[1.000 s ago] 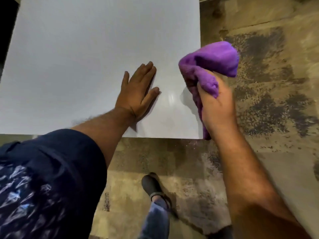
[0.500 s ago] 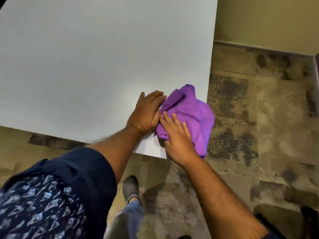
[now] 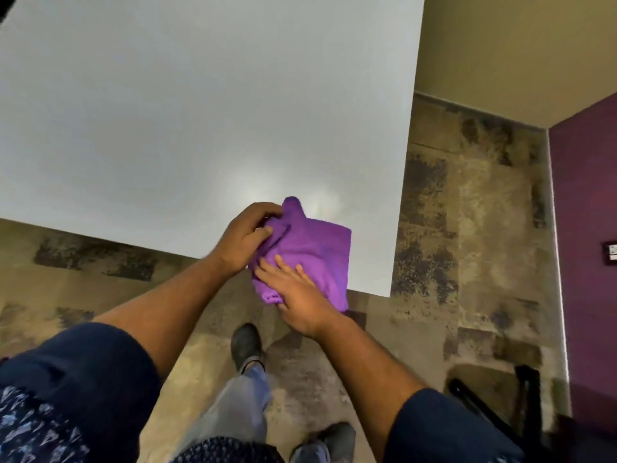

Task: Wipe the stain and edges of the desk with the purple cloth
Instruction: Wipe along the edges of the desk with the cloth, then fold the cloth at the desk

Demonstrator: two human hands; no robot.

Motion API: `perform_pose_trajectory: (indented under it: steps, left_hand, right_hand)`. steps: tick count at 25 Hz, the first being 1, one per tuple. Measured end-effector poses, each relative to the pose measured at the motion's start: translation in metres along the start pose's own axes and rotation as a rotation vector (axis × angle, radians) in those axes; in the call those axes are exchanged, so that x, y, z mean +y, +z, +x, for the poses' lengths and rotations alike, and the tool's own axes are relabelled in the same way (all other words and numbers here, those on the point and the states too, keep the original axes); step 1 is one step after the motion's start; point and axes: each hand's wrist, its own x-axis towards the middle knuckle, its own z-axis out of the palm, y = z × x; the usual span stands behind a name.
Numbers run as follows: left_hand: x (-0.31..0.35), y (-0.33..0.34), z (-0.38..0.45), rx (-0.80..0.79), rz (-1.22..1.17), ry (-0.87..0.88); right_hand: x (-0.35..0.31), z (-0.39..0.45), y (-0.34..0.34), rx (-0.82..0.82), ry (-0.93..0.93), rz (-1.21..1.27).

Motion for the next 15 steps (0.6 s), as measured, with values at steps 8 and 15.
perform_pose_trajectory:
  steps: [8, 15]
  left_hand:
    - [0.062, -0.025, -0.058, 0.121, -0.367, -0.22]
    - [0.17, 0.002, -0.033, -0.011, -0.011, 0.09]
  right_hand:
    - [-0.058, -0.046, -0.107, 0.433, 0.265, 0.87]
    - [-0.039, -0.08, -0.187, 0.376, 0.258, 1.333]
